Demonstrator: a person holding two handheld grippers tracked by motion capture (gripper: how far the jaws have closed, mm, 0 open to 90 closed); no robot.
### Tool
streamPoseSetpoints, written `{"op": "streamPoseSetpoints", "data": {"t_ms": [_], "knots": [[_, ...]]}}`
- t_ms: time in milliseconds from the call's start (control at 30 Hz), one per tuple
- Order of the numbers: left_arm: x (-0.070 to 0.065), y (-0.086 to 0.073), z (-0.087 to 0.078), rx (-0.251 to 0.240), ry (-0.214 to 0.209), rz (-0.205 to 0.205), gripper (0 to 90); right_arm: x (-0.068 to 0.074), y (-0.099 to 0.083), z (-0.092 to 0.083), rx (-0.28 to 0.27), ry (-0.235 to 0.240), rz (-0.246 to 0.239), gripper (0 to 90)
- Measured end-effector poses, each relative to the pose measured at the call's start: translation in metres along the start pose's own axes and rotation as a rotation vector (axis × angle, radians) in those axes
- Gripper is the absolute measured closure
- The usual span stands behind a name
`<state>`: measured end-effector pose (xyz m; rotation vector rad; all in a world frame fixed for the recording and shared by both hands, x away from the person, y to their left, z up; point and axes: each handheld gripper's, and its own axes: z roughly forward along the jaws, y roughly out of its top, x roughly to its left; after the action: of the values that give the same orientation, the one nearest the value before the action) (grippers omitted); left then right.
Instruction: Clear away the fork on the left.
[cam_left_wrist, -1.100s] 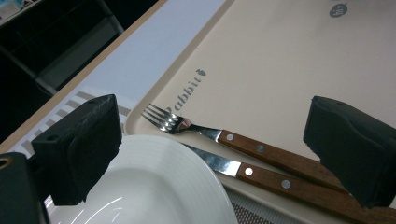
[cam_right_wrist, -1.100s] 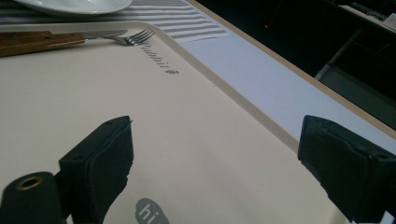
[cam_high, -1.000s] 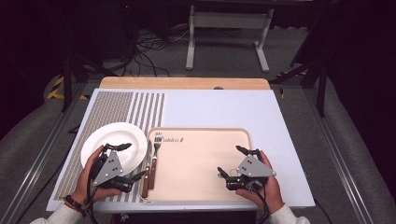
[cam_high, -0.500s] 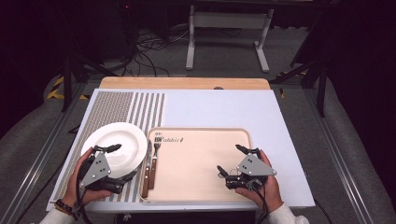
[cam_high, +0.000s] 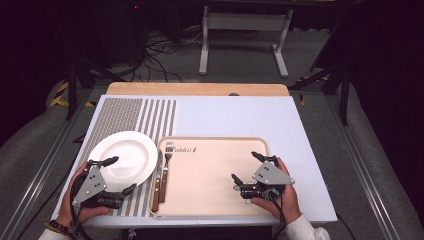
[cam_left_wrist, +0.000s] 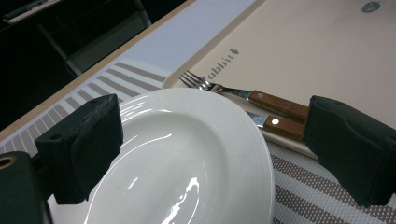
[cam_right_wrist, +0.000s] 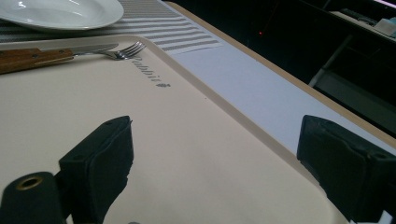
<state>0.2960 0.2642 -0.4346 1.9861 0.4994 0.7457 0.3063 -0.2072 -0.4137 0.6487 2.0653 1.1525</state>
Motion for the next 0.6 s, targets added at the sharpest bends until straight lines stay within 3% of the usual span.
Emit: {"op": "streamPoseSetpoints", "data": {"t_ms": [167, 600], "knots": [[0.0002, -0.0032, -0.0018, 0.014, 0.010, -0.009, 6.5, -0.0008, -0.0002, -0.0007, 0.000, -0.001, 0.005, 11.9], [-0.0012, -0.0088, -0.0027, 0.060, 0.013, 0.012, 6.6, -0.0005, 0.0002, -0.0004, 0.003, -0.002, 0.003, 11.9]]}}
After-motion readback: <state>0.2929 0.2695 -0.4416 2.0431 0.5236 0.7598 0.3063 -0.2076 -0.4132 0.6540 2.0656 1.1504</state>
